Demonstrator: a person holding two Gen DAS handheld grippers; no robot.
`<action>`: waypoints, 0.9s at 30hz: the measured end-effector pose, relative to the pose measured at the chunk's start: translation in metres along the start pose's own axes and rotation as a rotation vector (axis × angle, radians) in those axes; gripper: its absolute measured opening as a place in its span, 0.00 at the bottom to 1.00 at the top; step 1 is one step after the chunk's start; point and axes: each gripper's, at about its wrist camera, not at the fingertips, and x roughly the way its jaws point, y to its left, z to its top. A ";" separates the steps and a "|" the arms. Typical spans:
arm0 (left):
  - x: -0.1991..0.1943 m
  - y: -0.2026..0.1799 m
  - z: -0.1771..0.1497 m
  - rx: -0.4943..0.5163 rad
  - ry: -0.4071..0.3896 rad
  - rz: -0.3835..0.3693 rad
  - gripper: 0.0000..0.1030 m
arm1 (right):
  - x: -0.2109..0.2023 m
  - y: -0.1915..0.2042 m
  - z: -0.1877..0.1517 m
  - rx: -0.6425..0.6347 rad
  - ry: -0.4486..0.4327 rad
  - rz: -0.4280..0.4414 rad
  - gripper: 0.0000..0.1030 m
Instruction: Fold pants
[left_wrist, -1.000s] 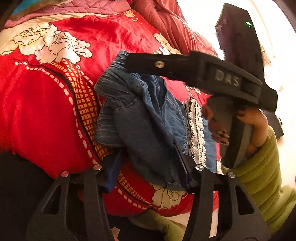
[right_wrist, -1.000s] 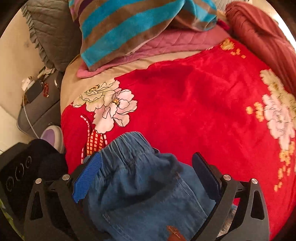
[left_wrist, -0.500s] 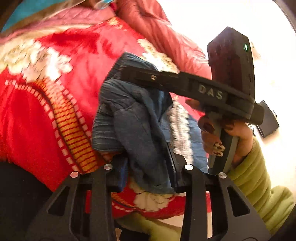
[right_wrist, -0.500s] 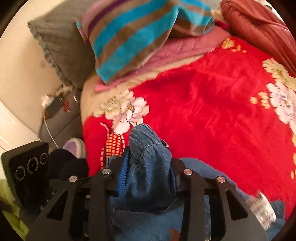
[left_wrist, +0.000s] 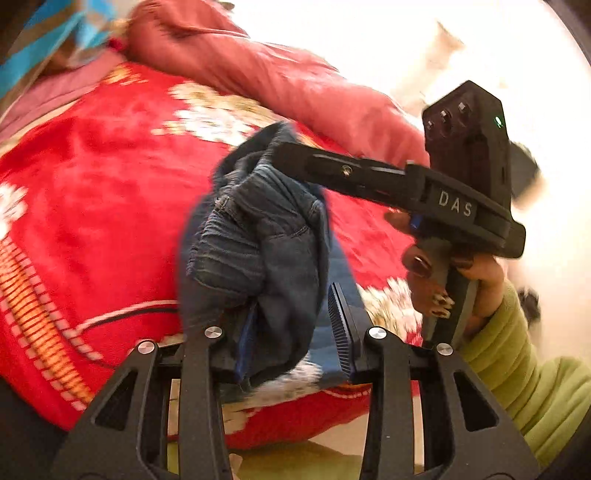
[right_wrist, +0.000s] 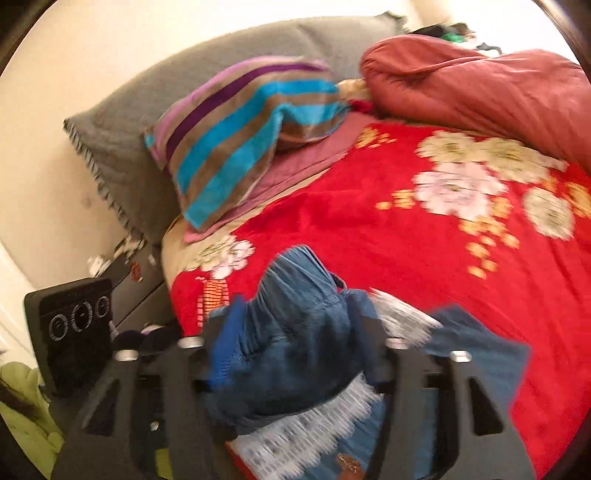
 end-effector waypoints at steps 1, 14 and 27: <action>0.007 -0.006 -0.004 0.022 0.022 -0.006 0.27 | -0.008 -0.010 -0.009 0.034 -0.016 -0.038 0.80; 0.014 -0.009 -0.023 0.129 0.056 0.151 0.41 | -0.015 -0.051 -0.072 0.324 0.007 -0.111 0.95; 0.029 -0.006 -0.032 0.147 0.123 0.133 0.42 | -0.010 -0.072 -0.089 0.347 0.066 -0.149 0.47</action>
